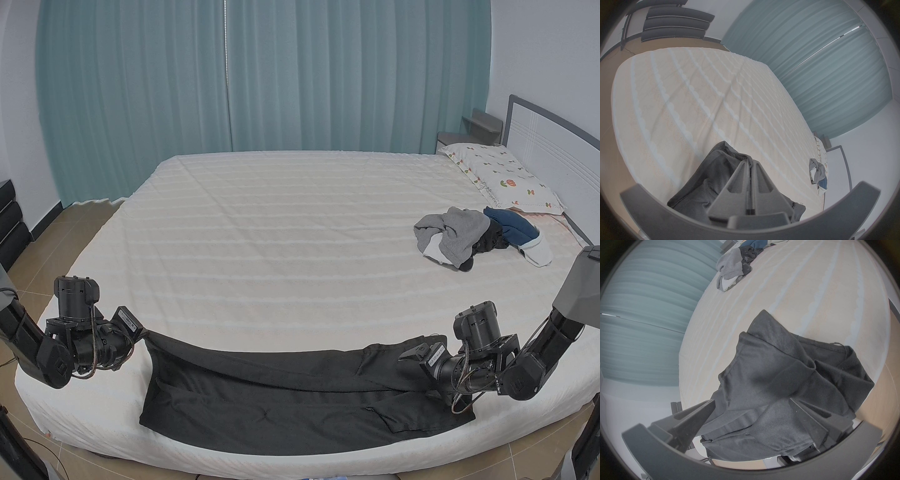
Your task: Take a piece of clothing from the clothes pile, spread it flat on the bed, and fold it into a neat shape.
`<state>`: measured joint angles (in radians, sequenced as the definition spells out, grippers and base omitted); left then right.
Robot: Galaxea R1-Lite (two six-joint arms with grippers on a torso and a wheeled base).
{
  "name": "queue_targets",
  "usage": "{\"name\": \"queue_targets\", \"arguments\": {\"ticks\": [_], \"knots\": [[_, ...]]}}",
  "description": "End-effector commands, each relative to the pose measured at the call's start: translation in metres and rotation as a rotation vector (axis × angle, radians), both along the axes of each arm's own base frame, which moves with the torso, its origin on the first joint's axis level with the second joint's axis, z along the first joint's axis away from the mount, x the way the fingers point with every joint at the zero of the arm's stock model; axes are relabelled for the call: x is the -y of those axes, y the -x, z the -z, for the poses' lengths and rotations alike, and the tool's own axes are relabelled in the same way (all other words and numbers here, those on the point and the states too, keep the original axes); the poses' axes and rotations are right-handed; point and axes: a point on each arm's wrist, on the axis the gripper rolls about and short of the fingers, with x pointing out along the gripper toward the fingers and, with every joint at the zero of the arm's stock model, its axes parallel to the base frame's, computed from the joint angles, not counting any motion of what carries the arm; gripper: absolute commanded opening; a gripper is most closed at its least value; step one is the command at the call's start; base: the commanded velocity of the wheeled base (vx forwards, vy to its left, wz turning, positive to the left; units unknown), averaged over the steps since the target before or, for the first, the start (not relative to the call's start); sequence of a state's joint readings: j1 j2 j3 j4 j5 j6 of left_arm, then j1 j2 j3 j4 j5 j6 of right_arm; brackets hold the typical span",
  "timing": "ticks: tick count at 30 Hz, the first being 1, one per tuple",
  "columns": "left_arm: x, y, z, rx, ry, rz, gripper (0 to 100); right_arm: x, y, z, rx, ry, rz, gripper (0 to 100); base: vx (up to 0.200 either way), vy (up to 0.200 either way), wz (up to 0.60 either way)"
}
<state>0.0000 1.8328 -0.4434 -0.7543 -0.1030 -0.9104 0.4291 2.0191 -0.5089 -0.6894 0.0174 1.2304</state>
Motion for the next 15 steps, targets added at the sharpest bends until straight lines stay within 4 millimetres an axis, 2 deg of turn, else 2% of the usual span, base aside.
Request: {"name": "queue_targets", "arguments": {"ticks": [1,7,15], "knots": [[0.000,0.000,0.000,0.000,-0.001,0.000,0,-0.002,-0.002,0.011,-0.029,0.013,-0.001,100,0.000,0.000,0.00],[0.000,0.000,-0.001,0.003,0.000,-0.001,0,-0.002,-0.012,0.024,-0.052,0.015,0.032,100,0.000,0.000,0.00],[-0.001,0.000,-0.002,0.012,0.000,-0.004,0,-0.005,-0.023,0.024,-0.028,0.013,0.057,100,0.000,0.000,0.00]]}}
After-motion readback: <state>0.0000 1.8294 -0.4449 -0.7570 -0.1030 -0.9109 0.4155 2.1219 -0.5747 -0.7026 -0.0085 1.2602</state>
